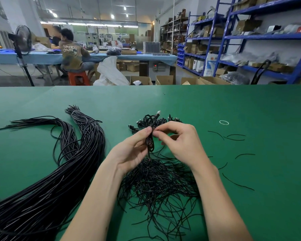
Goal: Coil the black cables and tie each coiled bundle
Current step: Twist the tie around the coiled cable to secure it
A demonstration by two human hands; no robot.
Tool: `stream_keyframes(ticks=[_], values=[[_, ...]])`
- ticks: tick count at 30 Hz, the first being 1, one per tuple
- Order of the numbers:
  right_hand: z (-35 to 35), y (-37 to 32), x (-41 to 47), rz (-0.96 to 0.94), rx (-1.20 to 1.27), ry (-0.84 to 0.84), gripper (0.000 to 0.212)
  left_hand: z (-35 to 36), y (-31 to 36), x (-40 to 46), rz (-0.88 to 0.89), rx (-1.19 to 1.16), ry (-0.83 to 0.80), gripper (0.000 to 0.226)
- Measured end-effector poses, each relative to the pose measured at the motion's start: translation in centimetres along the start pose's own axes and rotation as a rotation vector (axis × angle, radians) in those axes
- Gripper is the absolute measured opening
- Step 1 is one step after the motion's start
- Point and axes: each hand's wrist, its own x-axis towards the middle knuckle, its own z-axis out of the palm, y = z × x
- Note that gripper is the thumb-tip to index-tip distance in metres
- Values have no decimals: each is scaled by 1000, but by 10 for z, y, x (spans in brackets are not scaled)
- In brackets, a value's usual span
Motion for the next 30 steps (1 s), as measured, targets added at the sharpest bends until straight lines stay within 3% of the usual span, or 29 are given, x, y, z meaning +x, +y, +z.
stream_keyframes(ticks=[4, 9, 12, 15, 21, 24, 27, 30], values=[[4, -7, 3, 179, 99, -43, 11, -9, 7, 1, 128, 188, -73, 35], [8, -9, 1, 658, 755, -144, 16, -15, 11, 0, 276, 430, -50, 36], [15, -3, -1, 818, 950, -122, 23, -13, 9, 1, 307, 464, 32, 42], [18, -1, 0, 663, 770, -118, 7, -9, 3, 3, 244, 308, 69, 47], [5, 4, 0, 210, 267, -91, 27, -8, 2, 3, 107, 118, 69, 21], [6, 6, 0, 45, 2, 29, 23, -7, 3, 3, 71, 115, 62, 19], [8, 8, 0, -114, -82, 93, 16, -6, 0, 3, 46, 93, 69, 19], [8, 14, -1, -139, -141, 73, 12, -5, 0, 3, 26, 85, 75, 21]])
